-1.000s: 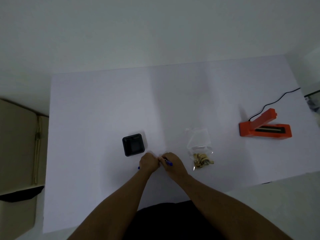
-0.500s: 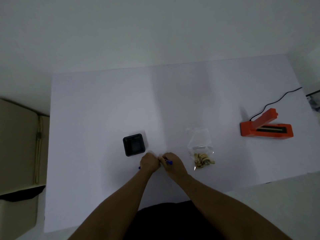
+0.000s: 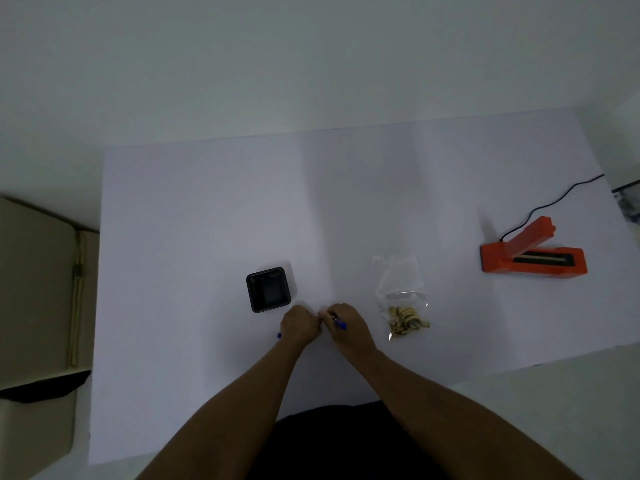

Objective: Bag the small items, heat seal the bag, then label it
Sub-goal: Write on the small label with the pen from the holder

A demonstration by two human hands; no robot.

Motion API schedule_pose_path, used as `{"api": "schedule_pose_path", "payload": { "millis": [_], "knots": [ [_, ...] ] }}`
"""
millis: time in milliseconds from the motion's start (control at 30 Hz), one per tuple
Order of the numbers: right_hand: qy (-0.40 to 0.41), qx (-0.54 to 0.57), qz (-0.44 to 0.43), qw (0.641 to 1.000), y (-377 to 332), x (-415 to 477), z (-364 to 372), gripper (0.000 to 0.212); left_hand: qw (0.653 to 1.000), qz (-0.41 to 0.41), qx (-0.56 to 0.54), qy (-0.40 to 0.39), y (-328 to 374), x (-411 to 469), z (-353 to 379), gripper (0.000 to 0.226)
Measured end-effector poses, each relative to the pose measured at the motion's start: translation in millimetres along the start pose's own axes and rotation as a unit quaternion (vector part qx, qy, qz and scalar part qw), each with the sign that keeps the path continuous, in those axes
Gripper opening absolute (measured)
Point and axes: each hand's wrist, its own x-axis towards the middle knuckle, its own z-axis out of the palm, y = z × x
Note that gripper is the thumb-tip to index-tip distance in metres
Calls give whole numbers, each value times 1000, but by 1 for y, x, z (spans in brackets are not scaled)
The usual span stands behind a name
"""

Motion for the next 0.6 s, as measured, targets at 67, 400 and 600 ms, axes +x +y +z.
{"api": "schedule_pose_path", "payload": {
  "millis": [67, 400, 600],
  "knots": [
    [4, 3, 3, 1000, 0, -1, -2, 27, 1000, 0, -12, 3, 0, -1, 0, 27],
    [-7, -32, -29, 999, 0, -5, -5, 19, 1000, -4, -8, -2, 1, -3, -1, 23],
    [28, -56, -53, 997, -2, -9, -8, 16, 1000, -2, -23, 4, 0, -2, 0, 29]
  ]
}}
